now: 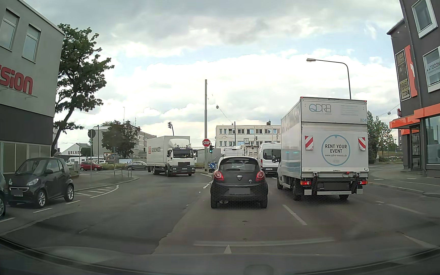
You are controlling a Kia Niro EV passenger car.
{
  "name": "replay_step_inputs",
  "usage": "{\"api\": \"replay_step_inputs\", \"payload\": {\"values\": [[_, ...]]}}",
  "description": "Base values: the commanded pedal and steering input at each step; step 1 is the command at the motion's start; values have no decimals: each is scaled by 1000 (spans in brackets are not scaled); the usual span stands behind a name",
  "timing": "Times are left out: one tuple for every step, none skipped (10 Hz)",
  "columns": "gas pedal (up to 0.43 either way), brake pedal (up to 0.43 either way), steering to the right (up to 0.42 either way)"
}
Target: Follow the waypoints while adhering to traffic rules and regulations
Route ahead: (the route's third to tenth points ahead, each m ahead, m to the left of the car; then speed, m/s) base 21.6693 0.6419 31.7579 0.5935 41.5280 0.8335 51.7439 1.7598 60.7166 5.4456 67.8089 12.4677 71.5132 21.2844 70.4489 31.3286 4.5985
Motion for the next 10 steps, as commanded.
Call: {"api": "replay_step_inputs", "payload": {"values": [[311, 30, -1], [260, 30, -1], [228, 30, -1], [189, 30, -1], [157, 30, -1], [130, 30, -1], [67, 30, -1], [47, 30, -1], [20, 30, -1], [20, 30, -1]]}}
